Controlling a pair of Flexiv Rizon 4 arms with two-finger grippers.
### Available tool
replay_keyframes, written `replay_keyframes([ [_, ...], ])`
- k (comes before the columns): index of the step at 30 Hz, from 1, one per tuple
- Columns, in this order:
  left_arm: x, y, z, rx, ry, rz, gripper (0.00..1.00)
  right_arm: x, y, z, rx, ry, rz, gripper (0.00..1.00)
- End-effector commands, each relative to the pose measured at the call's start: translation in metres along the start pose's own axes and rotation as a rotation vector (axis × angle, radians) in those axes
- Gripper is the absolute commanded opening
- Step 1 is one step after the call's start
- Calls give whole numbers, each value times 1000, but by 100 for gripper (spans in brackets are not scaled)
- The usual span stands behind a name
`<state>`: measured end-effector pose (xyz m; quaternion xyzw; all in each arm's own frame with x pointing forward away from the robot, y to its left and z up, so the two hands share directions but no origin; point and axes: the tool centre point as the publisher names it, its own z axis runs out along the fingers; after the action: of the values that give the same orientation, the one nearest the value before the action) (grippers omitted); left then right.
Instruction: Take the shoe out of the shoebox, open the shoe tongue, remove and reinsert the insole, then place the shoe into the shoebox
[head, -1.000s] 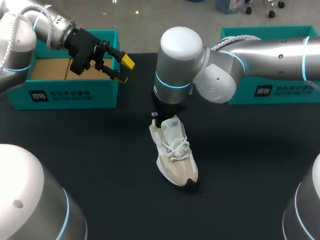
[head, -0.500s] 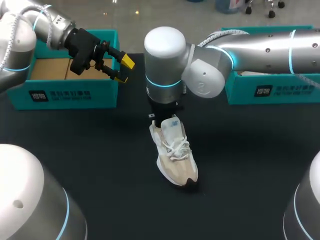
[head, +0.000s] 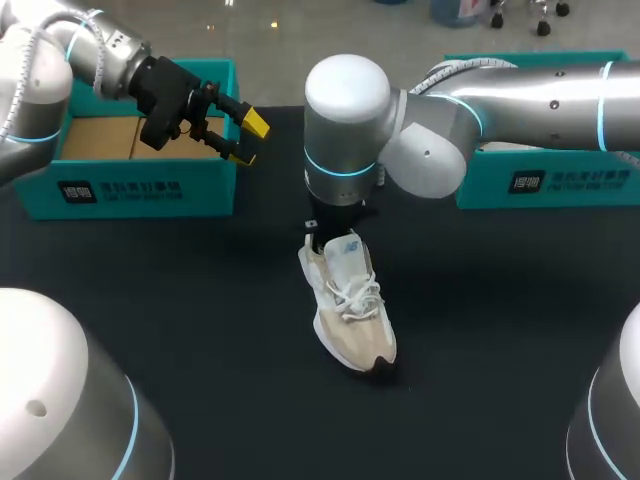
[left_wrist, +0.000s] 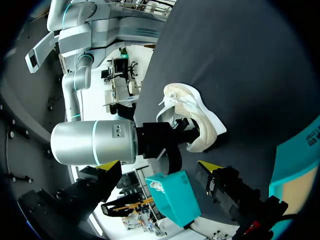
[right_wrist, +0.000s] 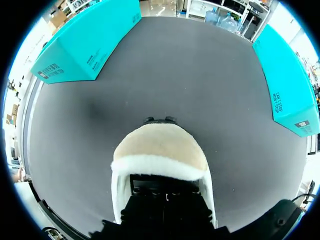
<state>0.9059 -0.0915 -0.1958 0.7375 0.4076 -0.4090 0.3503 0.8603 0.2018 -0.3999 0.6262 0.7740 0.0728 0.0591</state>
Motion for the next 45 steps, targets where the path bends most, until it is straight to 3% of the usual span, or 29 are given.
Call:
replay_keyframes([
  [1, 0, 0, 0, 1, 2, 1, 100, 3, 6, 10, 31, -9, -24, 0],
  [8, 0, 0, 0, 1, 2, 1, 100, 3, -3, 20, 95, -35, -51, 0],
  [24, 0, 0, 0, 1, 2, 1, 100, -3, -17, -16, 117, -68, -29, 0],
  [36, 0, 0, 0, 1, 2, 1, 100, -3, -30, 11, 209, -58, -55, 0],
  [45, 0, 0, 0, 1, 2, 1, 100, -7, -29, -20, 224, -68, -69, 0],
])
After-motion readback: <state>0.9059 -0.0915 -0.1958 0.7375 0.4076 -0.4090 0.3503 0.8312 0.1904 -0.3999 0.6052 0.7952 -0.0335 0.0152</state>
